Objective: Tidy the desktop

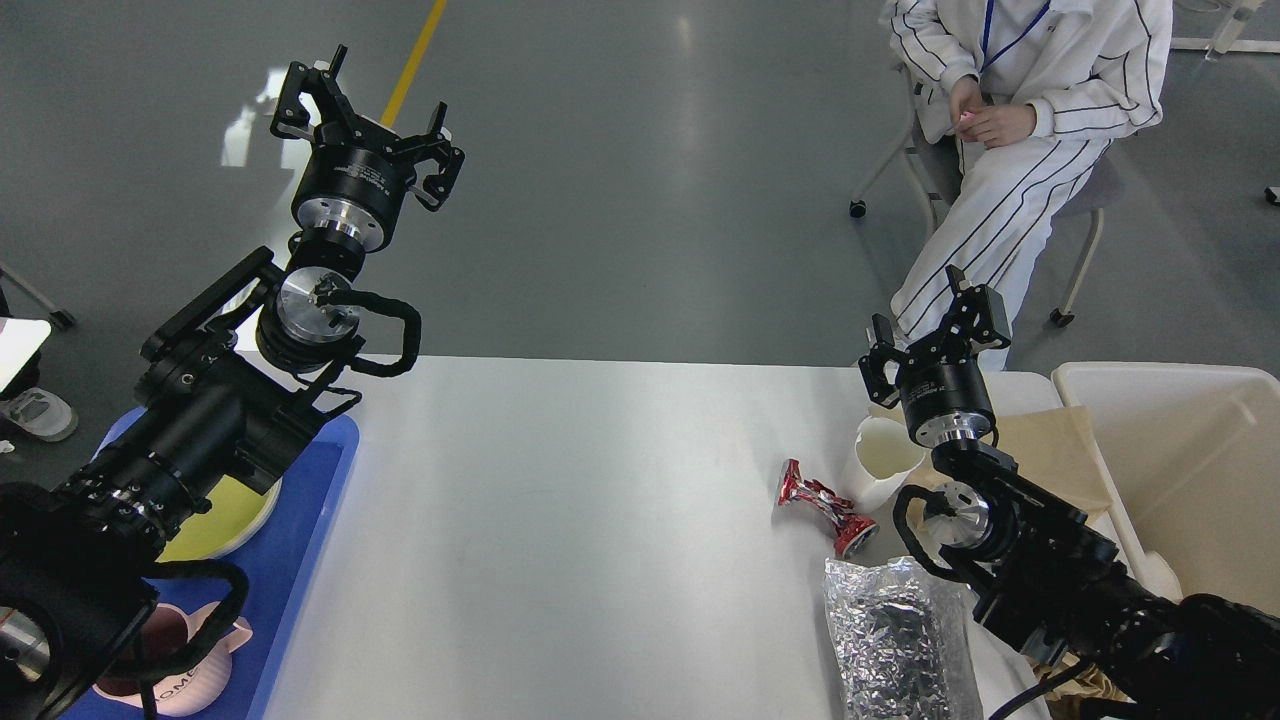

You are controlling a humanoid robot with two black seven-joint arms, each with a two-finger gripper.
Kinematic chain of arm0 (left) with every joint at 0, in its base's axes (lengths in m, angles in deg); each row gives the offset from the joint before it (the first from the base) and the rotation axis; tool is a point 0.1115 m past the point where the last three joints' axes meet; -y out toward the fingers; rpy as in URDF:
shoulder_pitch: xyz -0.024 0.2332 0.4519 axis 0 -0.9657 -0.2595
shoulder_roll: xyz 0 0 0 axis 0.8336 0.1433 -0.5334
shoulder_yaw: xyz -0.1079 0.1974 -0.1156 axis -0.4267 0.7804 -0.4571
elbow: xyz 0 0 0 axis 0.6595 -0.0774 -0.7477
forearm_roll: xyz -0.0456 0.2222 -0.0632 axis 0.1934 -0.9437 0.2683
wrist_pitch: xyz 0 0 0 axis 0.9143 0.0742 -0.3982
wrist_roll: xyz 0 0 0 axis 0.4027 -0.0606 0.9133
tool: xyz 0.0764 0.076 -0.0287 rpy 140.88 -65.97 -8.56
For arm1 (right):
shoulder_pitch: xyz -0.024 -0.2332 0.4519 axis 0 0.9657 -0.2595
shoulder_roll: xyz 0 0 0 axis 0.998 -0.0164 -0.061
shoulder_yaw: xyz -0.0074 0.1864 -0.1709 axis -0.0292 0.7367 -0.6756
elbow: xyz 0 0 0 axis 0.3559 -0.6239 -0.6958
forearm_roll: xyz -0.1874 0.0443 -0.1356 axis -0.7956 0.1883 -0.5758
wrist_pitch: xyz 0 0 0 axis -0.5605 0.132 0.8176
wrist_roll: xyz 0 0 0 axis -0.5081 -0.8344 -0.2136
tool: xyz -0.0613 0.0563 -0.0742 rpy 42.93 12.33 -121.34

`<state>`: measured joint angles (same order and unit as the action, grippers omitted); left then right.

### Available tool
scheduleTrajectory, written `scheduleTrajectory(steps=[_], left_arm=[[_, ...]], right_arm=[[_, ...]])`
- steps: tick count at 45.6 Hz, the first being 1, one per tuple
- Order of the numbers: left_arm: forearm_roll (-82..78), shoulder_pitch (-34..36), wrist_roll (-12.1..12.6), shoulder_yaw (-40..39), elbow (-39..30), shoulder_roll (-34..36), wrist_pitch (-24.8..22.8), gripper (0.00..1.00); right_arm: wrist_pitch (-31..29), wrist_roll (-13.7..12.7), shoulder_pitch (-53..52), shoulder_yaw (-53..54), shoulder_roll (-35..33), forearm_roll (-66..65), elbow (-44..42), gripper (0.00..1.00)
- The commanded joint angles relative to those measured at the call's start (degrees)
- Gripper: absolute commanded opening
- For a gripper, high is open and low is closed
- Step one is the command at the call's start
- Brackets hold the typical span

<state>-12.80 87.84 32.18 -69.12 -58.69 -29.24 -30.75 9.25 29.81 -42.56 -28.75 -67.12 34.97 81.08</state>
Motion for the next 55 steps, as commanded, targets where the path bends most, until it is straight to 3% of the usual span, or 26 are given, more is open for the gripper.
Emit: scheduleTrajectory(steps=[1,8,14,30,55], left_arm=[[-0.07,0.45,0.30,1.12,1.40,2.91,0.24,0.97],[-0.16,4.66,0.65,4.01,11.07,3.35,0.94,0.97],[-0.16,6.42,0.65,7.79,14.77,3.35,3.13,0.97],[-0.16,11.26,0.65,12.90,14.94,5.11,11.93,0.97],[-0.16,9.68,0.65,13.60,15.38,3.36,12.11,0.97]], right_arm=[[-0.01,0.00,0.01,0.00,-0.01,0.00,0.01,1.00],[-0.01,0.00,0.01,0.00,-0.01,0.00,0.01,1.00],[-0.01,0.00,0.01,0.00,-0.01,0.00,0.01,1.00],[-0.01,0.00,0.01,0.00,-0.01,0.00,0.01,1.00],[0.00,0.00,0.01,0.00,0.08,0.00,0.01,1.00]])
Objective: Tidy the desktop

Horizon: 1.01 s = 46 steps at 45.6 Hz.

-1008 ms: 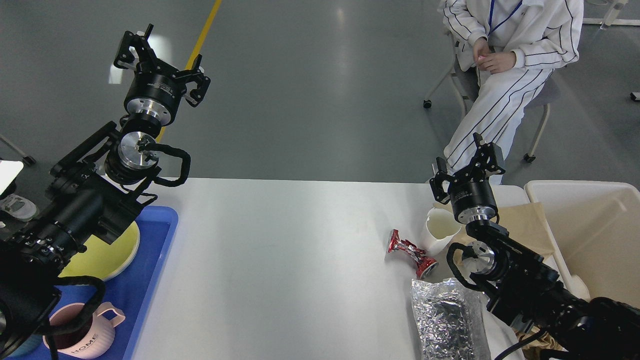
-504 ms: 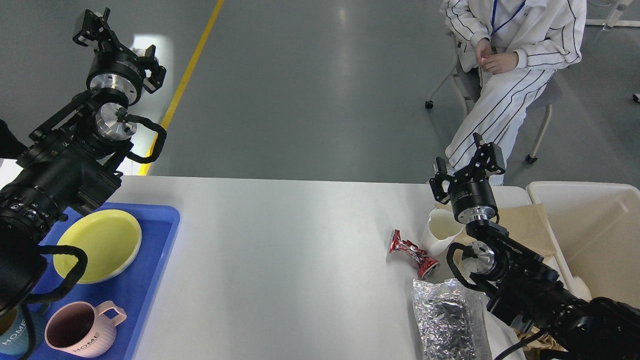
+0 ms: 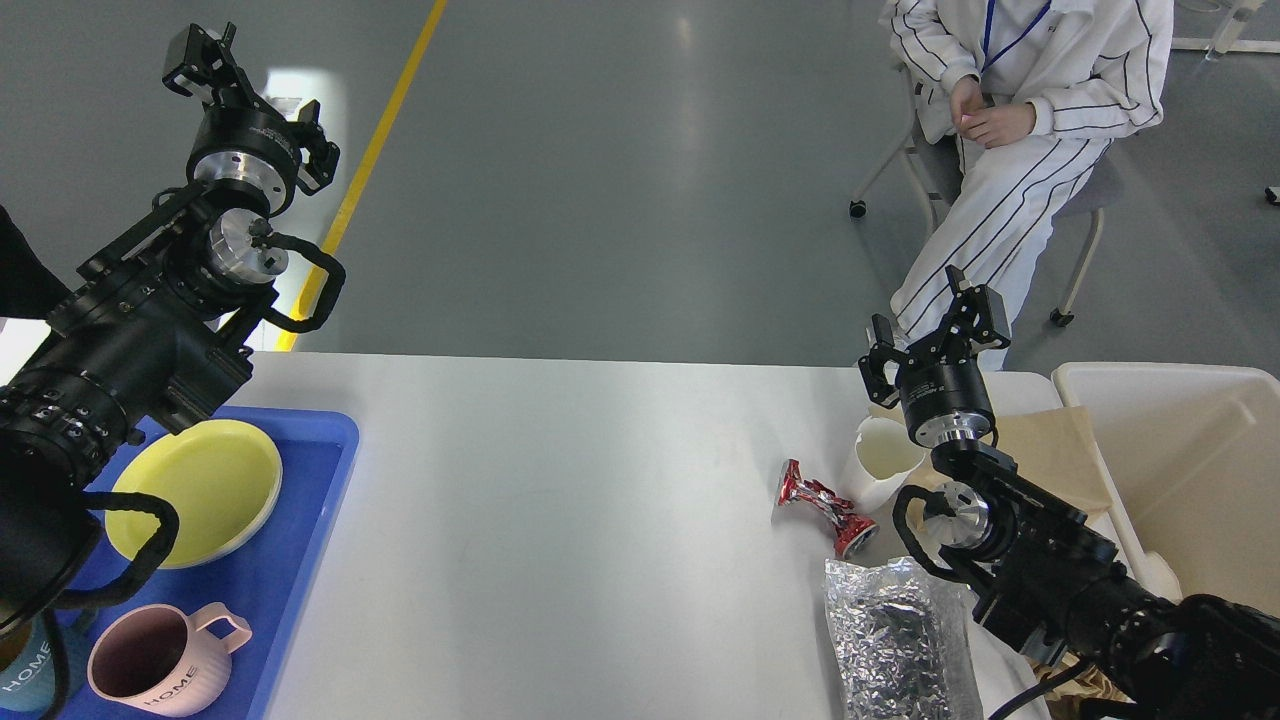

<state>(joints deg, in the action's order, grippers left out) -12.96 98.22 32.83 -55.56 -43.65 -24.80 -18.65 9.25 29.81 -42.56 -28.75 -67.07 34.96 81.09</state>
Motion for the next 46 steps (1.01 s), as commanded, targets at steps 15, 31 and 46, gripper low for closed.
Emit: scheduleTrajectory(steps=[15,31,46], left_arm=[[0.00,-9.40,0.00,-0.04,2.01,-6.35,0.00,0.97],[-0.44,-14.77,-1.49,0.13,2.45,-6.63,-0.79,0.97],[-0.61,-15.91,-11.42,0.13,2.45,-6.89,-0.88,0.97]], right_arm=[[0.00,0.00,0.00,0.00,0.03,0.00,0.00,1.00],[0.00,0.00,0.00,0.00,0.03,0.00,0.00,1.00],[0.08,0.00,0.00,0.00,0.03,0.00,0.00,1.00]])
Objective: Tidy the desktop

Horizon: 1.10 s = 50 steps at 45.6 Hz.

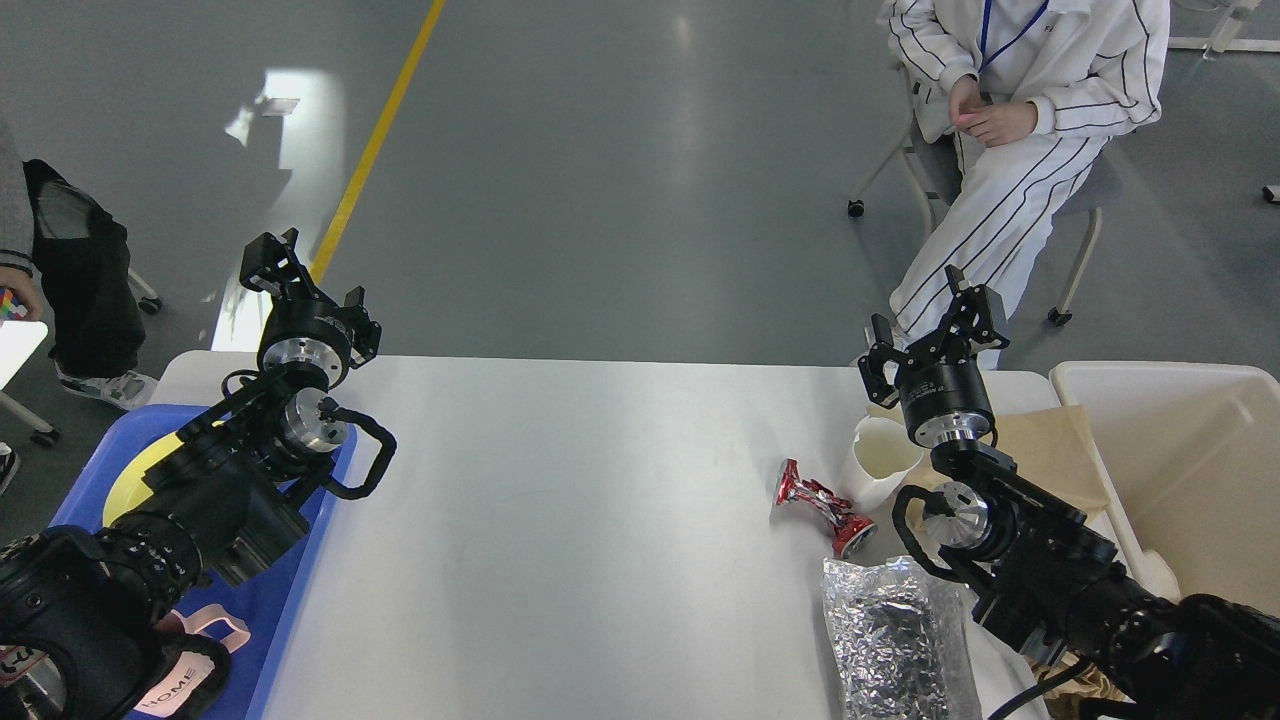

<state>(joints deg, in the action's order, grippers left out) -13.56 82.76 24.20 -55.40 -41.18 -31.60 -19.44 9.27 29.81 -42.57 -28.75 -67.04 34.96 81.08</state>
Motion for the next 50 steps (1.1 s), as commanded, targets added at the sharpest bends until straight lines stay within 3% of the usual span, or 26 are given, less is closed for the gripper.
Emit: scheduleTrajectory(steps=[1,17,29,50], left_arm=[[-0.01,-0.54,-2.79,-0.03,-0.02,-0.10,0.00,0.97],[-1.77,-0.72,-3.05,0.06,0.06,-0.10,-0.87,0.97],[-9.32,-2.30,-3.14,3.40,2.78,2.72,-16.87,0.97],[-9.68,-3.70,-3.14,3.40,3.75,4.56,-26.71,0.97]], right_arm=[[-0.03,0.00,0.01,0.00,0.00,0.00,0.01,1.00],[-0.03,0.00,0.01,0.00,0.00,0.00,0.01,1.00],[-0.03,0.00,0.01,0.00,0.00,0.00,0.01,1.00],[-0.03,0.00,0.01,0.00,0.00,0.00,0.01,1.00]])
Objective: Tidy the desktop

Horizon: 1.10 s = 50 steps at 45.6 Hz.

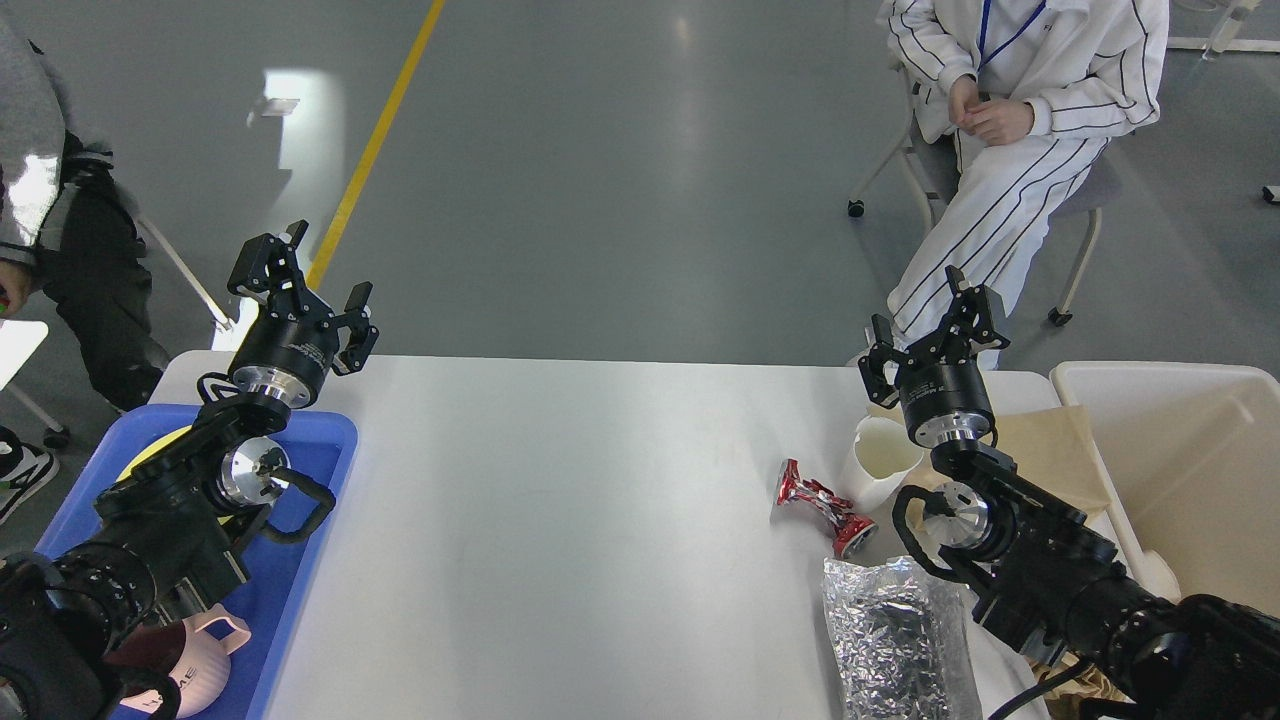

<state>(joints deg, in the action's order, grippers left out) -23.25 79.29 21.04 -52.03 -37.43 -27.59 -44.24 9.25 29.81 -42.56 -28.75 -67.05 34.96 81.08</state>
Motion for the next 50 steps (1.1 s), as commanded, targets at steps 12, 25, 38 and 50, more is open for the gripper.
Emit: scheduleTrajectory(steps=[12,25,38,50], left_arm=[[0.00,-0.32,0.11,0.03,2.73,1.26,-4.29,0.97],[0.00,-0.32,0.02,0.03,2.73,1.35,-4.47,0.97],[0.53,-0.32,-0.16,-0.94,2.30,1.17,-4.55,0.97],[4.05,-3.05,-1.56,-12.01,2.03,-0.94,-6.75,0.97]], right_arm=[[0.08,0.00,0.00,0.00,0.00,0.00,-0.08,1.00],[-0.01,0.00,-0.09,0.00,0.00,0.00,-0.08,1.00],[-0.01,0.00,-0.09,0.00,0.00,0.00,0.00,1.00],[-0.01,0.00,-0.09,0.00,0.00,0.00,0.01,1.00]])
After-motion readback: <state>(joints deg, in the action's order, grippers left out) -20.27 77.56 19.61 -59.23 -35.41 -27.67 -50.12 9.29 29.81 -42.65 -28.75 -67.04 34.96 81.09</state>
